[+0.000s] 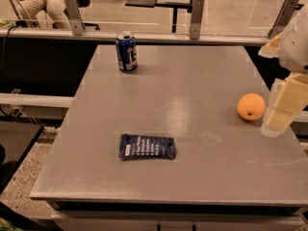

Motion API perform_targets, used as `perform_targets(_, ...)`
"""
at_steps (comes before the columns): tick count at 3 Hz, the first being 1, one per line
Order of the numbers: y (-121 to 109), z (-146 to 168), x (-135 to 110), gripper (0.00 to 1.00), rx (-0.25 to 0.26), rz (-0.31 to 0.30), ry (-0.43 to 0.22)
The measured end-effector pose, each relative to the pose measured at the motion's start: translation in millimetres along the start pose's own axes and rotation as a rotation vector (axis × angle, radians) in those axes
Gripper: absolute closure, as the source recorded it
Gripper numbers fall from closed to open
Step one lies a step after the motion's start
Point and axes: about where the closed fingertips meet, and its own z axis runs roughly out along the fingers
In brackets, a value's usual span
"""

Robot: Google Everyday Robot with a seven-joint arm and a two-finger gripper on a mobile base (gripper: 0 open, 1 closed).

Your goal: Move orange near rxbar blueberry

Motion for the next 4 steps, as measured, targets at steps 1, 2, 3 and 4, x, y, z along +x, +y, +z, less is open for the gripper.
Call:
perform_targets(1, 0, 0, 0, 0.00, 0.001, 0.000, 0.000)
perform_targets(2, -11, 5, 3, 0.00, 0.013, 0.016, -0.006)
perform_targets(3, -28, 22, 14, 0.00, 0.008, 0.050, -0.021)
perform_targets(4, -47, 42, 28, 0.00, 0.004, 0.081, -0.043)
